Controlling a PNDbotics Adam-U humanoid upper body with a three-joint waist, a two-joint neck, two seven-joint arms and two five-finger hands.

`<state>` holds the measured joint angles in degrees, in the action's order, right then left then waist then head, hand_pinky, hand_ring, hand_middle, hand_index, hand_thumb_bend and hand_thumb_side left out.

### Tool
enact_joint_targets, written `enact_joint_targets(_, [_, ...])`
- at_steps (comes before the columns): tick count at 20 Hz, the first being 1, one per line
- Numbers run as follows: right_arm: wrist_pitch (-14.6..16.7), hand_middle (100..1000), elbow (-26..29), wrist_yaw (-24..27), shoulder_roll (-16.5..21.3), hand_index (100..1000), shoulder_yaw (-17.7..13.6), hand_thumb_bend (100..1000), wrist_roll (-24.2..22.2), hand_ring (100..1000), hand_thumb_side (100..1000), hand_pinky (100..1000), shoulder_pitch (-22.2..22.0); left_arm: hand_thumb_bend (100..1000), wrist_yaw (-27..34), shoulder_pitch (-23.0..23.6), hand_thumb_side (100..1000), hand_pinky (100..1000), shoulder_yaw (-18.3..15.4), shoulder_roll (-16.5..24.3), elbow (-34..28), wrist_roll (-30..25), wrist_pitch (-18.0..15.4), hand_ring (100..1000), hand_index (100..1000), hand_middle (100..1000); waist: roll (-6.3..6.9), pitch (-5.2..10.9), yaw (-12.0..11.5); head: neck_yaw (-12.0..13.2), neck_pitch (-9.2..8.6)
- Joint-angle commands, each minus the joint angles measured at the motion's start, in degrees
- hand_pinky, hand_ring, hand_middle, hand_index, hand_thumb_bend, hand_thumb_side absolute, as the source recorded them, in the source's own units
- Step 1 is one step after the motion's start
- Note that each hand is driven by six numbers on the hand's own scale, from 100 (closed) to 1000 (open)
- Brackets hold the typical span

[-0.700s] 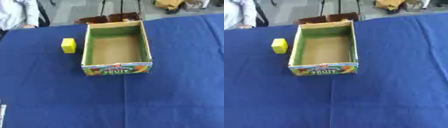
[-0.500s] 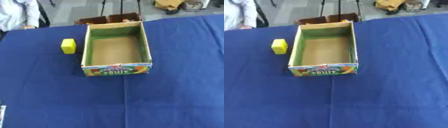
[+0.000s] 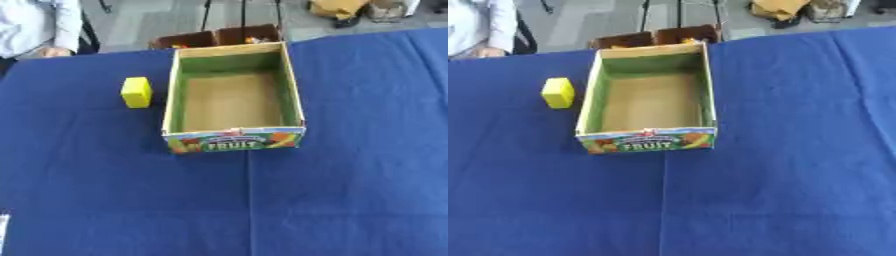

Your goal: Pick up objects on the table and place them in the box.

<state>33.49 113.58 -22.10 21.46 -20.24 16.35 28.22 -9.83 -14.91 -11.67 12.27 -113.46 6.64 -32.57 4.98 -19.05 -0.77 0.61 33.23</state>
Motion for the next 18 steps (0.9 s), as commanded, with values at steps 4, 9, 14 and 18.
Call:
enact_joint_targets(4, [0.0,614,1.0,0.5,1.8,790,-0.3,295,-0.6,773,884,662,0.5,224,-2.2,-0.1,1000,730,-1.5,10.2,-1.1,2.4,4.7,809,1000,877,0.96,0.06,0.4,0.4,1.12])
enact_joint_targets(9, [-0.1,613,1.0,0.7,1.8,788,-0.2,288,-0.7,771,882,661,0.4,215,-3.3,0.6,1000,732,-0.9,17.2,-1.1,2.3,10.5,811,994,876,1.22,0.46,0.7,0.9,1.34])
enact_joint_targets(14, [-0.2,612,1.0,0.8,2.2,790,0.0,305,-1.0,770,885,661,0.1,237,-6.4,0.6,1000,741,-0.7,26.1,1.2,-0.5,14.0,830,1000,890,1.47,0.98,0.8,1.0,0.93])
enact_joint_targets(18, [-0.1,611,1.0,0.9,2.4,791,0.2,325,-1.5,770,887,662,-0.3,194,-7.3,-0.4,1000,754,0.4,34.1,4.8,-4.7,14.2,852,1000,895,1.71,1.28,1.0,0.7,0.63])
